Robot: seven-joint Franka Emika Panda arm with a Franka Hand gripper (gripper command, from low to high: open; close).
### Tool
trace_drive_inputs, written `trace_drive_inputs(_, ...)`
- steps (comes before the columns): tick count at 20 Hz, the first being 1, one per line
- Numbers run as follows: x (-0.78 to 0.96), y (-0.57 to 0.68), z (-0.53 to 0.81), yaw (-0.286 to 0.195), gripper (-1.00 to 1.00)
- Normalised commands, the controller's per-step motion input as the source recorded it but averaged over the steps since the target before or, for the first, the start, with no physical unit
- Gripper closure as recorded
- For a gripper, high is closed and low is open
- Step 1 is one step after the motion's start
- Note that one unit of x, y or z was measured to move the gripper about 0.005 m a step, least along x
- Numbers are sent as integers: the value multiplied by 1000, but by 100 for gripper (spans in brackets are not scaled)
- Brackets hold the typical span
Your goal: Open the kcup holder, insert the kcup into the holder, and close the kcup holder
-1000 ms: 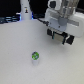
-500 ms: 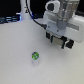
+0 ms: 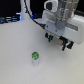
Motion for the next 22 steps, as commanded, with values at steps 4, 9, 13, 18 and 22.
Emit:
trace_drive_inputs(4,359,-609,226,-183,-100)
trace_drive_inputs(9,293,-589,141,-211,-100)
trace_drive_inputs(13,239,-529,67,-233,-100)
trace_drive_inputs(18,249,-532,21,-235,-100)
trace_drive_inputs(22,280,-464,-9,-222,-100)
